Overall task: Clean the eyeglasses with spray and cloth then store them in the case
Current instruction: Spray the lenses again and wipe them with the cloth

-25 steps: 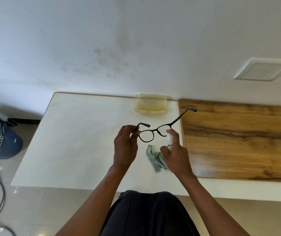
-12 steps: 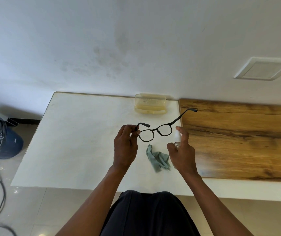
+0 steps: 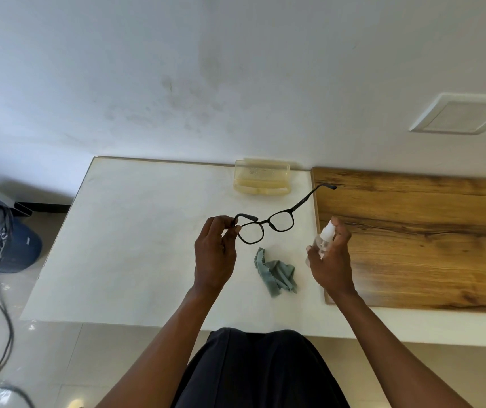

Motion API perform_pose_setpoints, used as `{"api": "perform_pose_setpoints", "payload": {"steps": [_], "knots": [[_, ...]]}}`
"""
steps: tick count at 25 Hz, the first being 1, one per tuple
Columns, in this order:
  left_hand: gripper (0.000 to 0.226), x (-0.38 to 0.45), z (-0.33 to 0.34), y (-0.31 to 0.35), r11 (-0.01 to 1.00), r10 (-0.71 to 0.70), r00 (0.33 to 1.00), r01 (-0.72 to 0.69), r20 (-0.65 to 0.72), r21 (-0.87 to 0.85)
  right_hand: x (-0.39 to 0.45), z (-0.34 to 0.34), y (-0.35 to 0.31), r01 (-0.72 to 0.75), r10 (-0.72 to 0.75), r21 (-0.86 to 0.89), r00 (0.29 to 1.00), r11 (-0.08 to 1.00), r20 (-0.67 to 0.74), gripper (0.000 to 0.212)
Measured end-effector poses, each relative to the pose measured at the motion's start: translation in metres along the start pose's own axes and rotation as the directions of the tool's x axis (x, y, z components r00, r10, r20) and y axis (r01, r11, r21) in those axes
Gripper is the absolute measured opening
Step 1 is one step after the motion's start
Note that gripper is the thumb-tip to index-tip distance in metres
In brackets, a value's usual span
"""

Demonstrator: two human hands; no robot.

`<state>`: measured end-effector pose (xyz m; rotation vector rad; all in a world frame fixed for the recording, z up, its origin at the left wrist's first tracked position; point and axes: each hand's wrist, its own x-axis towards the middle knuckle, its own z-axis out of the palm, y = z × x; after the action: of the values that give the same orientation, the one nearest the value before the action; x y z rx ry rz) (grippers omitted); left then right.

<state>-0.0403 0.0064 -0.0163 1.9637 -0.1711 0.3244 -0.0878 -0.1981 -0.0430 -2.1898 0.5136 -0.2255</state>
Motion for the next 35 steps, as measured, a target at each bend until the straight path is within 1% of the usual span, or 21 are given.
{"api": "perform_pose_setpoints", "payload": {"steps": [2, 3, 6, 9, 11, 16, 19, 22, 24, 26, 27, 28, 29, 30, 31, 33, 35], "knots": [[0.004, -0.001, 0.000, -0.001, 1.000, -0.011, 1.000, 0.011, 0.001, -0.005, 0.002, 0.003, 0.007, 0.029, -0.033, -0.054, 0.997, 0.998, -0.075, 0.064], [0.004, -0.001, 0.000, -0.002, 1.000, -0.010, 1.000, 0.010, -0.001, -0.009, 0.003, 0.004, 0.009, 0.032, -0.038, -0.067, 0.996, 0.997, -0.087, 0.063], [0.004, 0.000, -0.001, -0.004, 1.000, -0.004, 1.000, 0.004, -0.022, -0.014, 0.007, 0.007, 0.013, 0.035, -0.042, -0.088, 0.996, 0.995, -0.082, 0.060], [0.004, 0.002, -0.001, -0.006, 1.000, -0.018, 0.999, 0.017, -0.037, -0.020, 0.010, 0.008, 0.016, 0.036, -0.043, -0.087, 0.995, 0.996, -0.088, 0.068], [0.004, 0.003, -0.001, -0.007, 1.000, -0.025, 0.998, 0.025, -0.050, -0.013, 0.009, 0.009, 0.018, 0.041, -0.049, -0.085, 0.995, 0.996, -0.084, 0.066], [0.004, 0.003, 0.001, -0.010, 0.998, -0.052, 0.996, 0.051, -0.076, -0.024, 0.009, 0.012, 0.024, 0.048, -0.059, -0.108, 0.993, 0.993, -0.098, 0.068], [0.004, 0.003, 0.002, -0.009, 0.997, -0.072, 0.994, 0.070, -0.082, -0.031, 0.010, 0.012, 0.028, 0.064, -0.079, -0.128, 0.990, 0.990, -0.115, 0.057], [0.005, 0.003, 0.002, -0.008, 0.997, -0.069, 0.994, 0.067, -0.087, -0.026, 0.009, 0.011, 0.026, 0.073, -0.088, -0.129, 0.989, 0.989, -0.119, 0.055], [0.005, 0.003, 0.001, -0.008, 0.997, -0.069, 0.994, 0.067, -0.090, -0.026, 0.007, 0.009, 0.024, 0.116, -0.139, -0.164, 0.981, 0.980, -0.134, 0.062], [0.005, 0.002, 0.000, -0.008, 0.997, -0.075, 0.993, 0.073, -0.091, -0.031, 0.003, 0.006, 0.022, 0.129, -0.187, -0.267, 0.961, 0.955, -0.206, 0.064], [0.005, 0.002, 0.000, -0.008, 0.996, -0.082, 0.992, 0.079, -0.092, -0.036, 0.000, 0.006, 0.021, 0.127, -0.215, -0.316, 0.941, 0.940, -0.263, 0.060], [0.005, 0.002, -0.001, -0.008, 0.996, -0.089, 0.992, 0.086, -0.091, -0.039, -0.005, 0.005, 0.019, 0.152, -0.270, -0.357, 0.911, 0.922, -0.311, 0.052], [0.005, 0.002, -0.001, -0.008, 0.995, -0.095, 0.991, 0.091, -0.090, -0.042, -0.011, 0.005, 0.018, 0.202, -0.341, -0.390, 0.880, 0.898, -0.331, 0.043], [0.005, 0.002, -0.001, -0.008, 0.994, -0.100, 0.991, 0.096, -0.089, -0.044, -0.016, 0.006, 0.017, 0.255, -0.400, -0.412, 0.860, 0.875, -0.316, 0.037], [0.006, 0.002, -0.001, -0.008, 0.994, -0.105, 0.991, 0.101, -0.087, -0.047, -0.022, 0.008, 0.017, 0.296, -0.432, -0.420, 0.858, 0.858, -0.278, 0.033], [0.006, 0.001, -0.001, -0.008, 0.993, -0.110, 0.990, 0.107, -0.085, -0.047, -0.032, 0.014, 0.016, 0.327, -0.416, -0.387, 0.893, 0.862, -0.173, 0.030], [0.005, 0.000, -0.001, -0.008, 0.994, -0.102, 0.991, 0.099, -0.080, -0.044, -0.042, 0.020, 0.015, 0.333, -0.374, -0.370, 0.926, 0.867, -0.044, 0.032]]}}
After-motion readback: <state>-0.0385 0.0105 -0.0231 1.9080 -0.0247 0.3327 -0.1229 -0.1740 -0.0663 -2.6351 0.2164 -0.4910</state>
